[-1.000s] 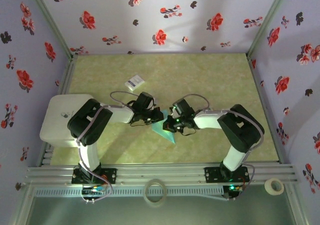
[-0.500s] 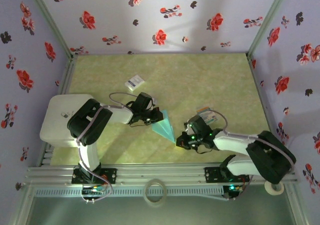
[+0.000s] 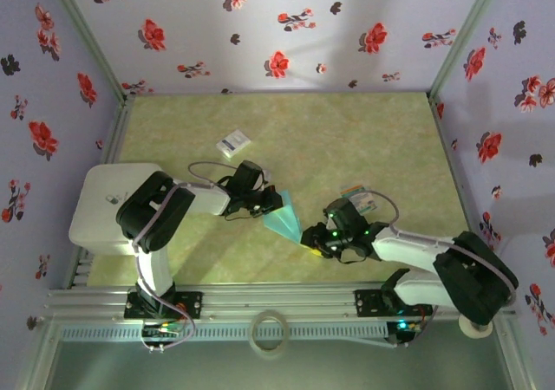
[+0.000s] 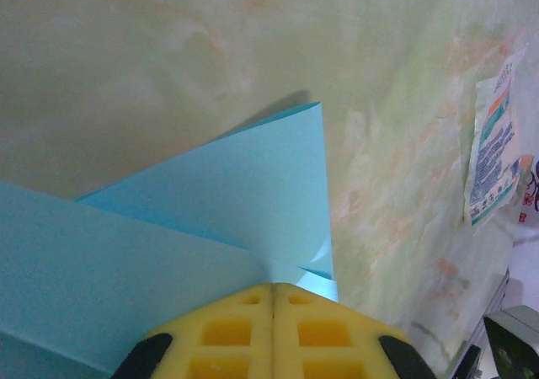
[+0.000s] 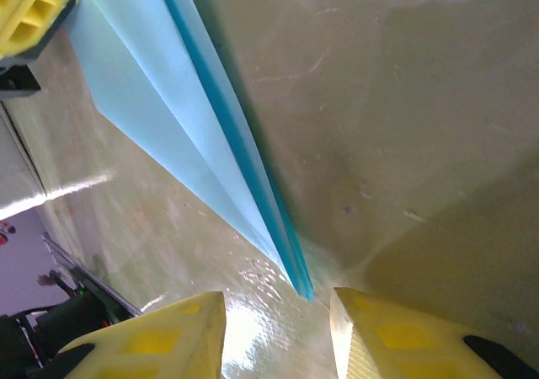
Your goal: Fold a paper plane with a square sheet of paper (pick it up from the middle)
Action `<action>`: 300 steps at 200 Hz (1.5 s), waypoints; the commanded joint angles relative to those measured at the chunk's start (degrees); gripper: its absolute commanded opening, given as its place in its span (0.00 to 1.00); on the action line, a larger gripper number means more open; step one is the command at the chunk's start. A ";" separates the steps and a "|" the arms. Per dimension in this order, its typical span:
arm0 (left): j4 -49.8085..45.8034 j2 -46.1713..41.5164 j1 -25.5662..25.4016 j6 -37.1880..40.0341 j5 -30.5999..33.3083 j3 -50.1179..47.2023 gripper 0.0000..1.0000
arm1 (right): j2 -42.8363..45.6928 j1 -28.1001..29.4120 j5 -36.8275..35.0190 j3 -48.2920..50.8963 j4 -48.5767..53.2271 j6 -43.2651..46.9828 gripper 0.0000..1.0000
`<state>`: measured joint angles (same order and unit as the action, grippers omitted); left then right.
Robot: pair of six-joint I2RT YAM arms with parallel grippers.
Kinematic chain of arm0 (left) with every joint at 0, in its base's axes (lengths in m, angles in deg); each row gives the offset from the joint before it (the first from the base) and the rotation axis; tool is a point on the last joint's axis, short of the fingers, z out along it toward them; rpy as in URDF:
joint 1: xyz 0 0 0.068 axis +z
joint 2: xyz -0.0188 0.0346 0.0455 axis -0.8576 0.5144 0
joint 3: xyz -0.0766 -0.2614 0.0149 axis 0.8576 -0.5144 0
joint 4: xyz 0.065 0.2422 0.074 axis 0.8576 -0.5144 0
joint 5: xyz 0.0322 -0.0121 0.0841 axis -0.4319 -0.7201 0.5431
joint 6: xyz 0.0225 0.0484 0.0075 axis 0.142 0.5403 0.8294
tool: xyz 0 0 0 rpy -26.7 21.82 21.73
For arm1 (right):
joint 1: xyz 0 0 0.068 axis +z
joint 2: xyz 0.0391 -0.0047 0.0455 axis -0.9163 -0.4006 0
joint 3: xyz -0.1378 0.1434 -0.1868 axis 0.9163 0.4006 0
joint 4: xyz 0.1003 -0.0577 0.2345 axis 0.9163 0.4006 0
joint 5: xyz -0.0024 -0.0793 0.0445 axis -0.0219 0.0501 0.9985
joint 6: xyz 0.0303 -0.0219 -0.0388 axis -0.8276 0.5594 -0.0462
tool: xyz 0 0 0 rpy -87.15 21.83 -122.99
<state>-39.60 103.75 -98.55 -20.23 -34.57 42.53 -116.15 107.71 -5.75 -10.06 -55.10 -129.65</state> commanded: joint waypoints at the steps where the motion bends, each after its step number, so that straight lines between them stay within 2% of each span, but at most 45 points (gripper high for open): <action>1: -3.23 0.51 0.66 -0.49 1.78 -1.60 0.02 | -1.20 0.34 0.79 -0.80 -3.07 -2.78 0.38; 36: -2.93 0.77 0.66 -0.76 1.43 -1.34 0.02 | -2.24 0.34 -0.02 -0.76 -2.58 -2.74 0.39; 200: -0.07 0.78 0.72 -2.53 0.45 -1.76 0.02 | -4.33 -2.20 1.57 -0.13 -14.38 -2.42 0.40; 238: 0.33 0.25 0.72 -2.97 0.30 -1.61 0.03 | -6.51 -2.80 2.83 -0.73 -16.19 -1.08 0.34; 279: 0.43 -0.70 0.62 -3.26 0.01 -1.22 0.04 | -7.30 -3.09 3.00 -0.29 -17.12 -0.65 0.20; 300: 2.54 -2.59 0.65 -3.09 -0.07 -2.01 0.07 | -7.26 -3.09 1.96 -1.10 -13.35 1.48 0.13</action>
<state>-38.24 103.64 -98.35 -22.85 -34.72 42.03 -123.14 104.97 -3.38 -10.10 -70.73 -130.94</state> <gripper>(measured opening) 0.056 0.158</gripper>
